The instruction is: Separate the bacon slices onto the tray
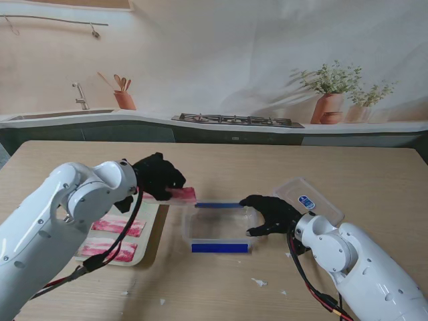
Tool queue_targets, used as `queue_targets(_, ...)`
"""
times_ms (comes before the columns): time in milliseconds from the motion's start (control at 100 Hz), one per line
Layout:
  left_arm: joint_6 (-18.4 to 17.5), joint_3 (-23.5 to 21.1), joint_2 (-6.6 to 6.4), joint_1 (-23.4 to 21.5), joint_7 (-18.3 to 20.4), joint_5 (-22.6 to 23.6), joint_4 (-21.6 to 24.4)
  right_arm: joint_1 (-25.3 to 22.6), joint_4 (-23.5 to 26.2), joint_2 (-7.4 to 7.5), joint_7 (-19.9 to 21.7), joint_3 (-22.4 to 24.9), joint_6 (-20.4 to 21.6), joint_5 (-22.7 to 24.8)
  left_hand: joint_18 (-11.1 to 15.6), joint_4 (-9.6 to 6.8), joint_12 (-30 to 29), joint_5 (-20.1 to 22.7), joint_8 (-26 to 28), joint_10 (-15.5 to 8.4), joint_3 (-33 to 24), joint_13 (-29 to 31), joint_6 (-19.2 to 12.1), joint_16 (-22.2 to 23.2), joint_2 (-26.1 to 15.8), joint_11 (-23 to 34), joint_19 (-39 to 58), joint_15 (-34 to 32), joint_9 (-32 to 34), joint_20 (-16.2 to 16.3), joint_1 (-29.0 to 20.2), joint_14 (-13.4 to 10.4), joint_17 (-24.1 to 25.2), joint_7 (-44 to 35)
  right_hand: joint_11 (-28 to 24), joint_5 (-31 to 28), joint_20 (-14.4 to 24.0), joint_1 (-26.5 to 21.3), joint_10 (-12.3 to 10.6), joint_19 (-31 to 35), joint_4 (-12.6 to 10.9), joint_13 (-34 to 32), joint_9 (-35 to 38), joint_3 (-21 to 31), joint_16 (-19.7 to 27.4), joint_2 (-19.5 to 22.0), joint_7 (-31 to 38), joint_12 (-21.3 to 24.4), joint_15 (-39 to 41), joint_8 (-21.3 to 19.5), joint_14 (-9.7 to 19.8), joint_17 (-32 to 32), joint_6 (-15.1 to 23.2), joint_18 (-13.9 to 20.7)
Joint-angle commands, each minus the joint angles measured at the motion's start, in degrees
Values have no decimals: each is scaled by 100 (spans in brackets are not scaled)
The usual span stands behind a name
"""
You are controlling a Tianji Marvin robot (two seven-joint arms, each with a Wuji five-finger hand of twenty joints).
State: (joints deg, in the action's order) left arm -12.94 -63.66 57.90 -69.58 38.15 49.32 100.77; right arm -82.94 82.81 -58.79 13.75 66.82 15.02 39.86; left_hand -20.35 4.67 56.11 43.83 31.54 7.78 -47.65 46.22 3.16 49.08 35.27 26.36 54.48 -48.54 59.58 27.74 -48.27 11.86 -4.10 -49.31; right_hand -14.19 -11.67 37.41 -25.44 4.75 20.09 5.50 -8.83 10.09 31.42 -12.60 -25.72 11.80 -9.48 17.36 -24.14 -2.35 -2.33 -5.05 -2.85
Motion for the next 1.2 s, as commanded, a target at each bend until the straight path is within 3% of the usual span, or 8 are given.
queue_targets(0, 102, -219, -189, -33, 105, 90, -171, -19, 6, -38, 90, -43, 2, -1, 17, 62, 231, -18, 186, -166, -65, -76, -417, 154, -195, 184, -151, 29, 29, -20, -275, -115, 147, -429, -113, 87, 124, -17, -242, 85, 48, 152, 8, 51, -49, 4, -66, -37, 21, 69, 215, -27, 10, 34)
queue_targets(220, 13, -747, -242, -211, 269, 486, -695, 31, -11, -33, 127, -105, -8, -9, -33, 62, 233, -50, 211, -187, 108, -191, -468, 176, -266, 147, -240, 78, -23, -69, -377, -104, 243, -402, -112, 91, 125, -14, -242, 88, 46, 151, 8, 42, -48, 13, -67, -37, 19, 70, 224, -29, 16, 38)
queue_targets(440, -87, -775, -284, -129, 308, 881, -1344, 77, -48, -35, 111, -150, 24, -12, -31, 40, 245, -97, 241, -278, 182, -291, -589, 168, -309, 134, -325, 113, -95, -116, -365, -183, 350, -404, -119, 90, 125, -8, -251, 88, 46, 147, 9, 28, -50, 18, -65, -40, 24, 69, 219, -29, 19, 32)
queue_targets(890, 99, 98, -292, 444, -39, 950, -2349, 97, -46, -31, 142, -192, -32, -6, 33, 67, 198, -201, 235, -423, 409, -523, -808, 41, -438, 104, -393, 274, -248, -174, -400, -308, 497, -429, -119, 95, 126, -19, -246, 91, 42, 151, 10, 13, -50, 23, -67, -40, 22, 69, 215, -34, 22, 37)
queue_targets(980, 110, 274, -280, 524, -236, 1006, -2495, 85, -40, -33, 134, -175, -30, -6, 17, 66, 160, -170, 180, -443, 423, -511, -852, 32, -415, 112, -368, 250, -227, -167, -387, -300, 488, -429, -118, 95, 126, -18, -246, 90, 41, 149, 9, 12, -51, 32, -67, -40, 25, 69, 219, -33, 28, 38)
queue_targets(1190, 288, 663, -280, 716, -289, 927, -2742, 67, -25, -32, 139, -154, -31, -8, 33, 77, 109, -214, 81, -515, 442, -561, -845, -13, -458, 136, -379, 256, -281, -180, -375, -327, 525, -461, -120, 94, 127, -18, -245, 90, 41, 151, 10, 5, -51, 33, -67, -41, 25, 69, 216, -29, 27, 35)
